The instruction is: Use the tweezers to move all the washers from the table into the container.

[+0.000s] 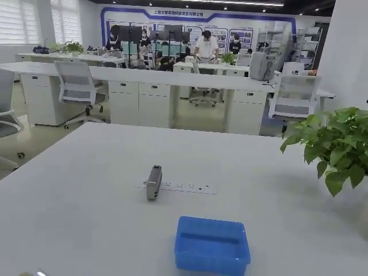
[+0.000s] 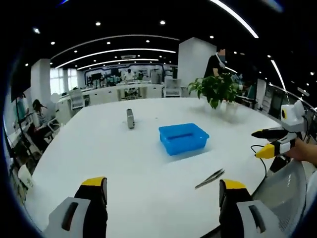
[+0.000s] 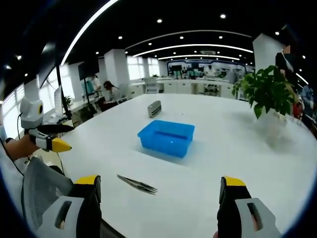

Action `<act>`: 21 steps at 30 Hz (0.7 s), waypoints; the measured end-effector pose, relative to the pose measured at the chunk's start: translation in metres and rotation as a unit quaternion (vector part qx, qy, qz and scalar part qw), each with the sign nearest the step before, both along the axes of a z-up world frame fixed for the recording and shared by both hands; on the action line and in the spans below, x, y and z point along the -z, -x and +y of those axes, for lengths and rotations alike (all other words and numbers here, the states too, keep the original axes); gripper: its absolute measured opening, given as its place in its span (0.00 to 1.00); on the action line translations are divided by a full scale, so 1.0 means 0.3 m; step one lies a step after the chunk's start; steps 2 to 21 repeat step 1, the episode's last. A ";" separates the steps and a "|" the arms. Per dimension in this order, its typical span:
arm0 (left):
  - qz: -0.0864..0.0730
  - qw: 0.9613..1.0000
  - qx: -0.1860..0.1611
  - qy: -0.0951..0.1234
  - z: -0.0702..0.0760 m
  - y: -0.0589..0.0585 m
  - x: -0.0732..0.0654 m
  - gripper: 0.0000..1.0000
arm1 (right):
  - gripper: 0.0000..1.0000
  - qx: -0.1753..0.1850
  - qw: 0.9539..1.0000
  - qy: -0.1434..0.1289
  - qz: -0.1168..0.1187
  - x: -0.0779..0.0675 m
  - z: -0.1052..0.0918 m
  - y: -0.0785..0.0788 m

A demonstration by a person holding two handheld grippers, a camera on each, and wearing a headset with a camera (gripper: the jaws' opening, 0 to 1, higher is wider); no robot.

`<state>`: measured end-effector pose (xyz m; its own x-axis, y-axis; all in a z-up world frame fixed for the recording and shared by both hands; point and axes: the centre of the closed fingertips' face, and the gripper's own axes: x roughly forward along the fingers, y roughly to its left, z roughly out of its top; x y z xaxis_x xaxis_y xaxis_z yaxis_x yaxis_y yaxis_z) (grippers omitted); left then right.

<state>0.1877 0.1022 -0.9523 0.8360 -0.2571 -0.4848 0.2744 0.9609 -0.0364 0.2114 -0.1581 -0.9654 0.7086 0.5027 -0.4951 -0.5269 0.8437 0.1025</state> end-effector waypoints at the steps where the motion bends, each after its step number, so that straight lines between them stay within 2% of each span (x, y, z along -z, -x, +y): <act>1: 0.002 1.000 -0.005 -0.001 0.008 0.004 0.002 0.98 | 0.99 0.000 1.000 0.000 0.002 0.002 -0.001 0.000; 21: 0.002 1.000 -0.005 -0.001 0.008 0.004 0.002 0.98 | 0.99 0.000 1.000 0.000 0.002 0.002 -0.001 0.000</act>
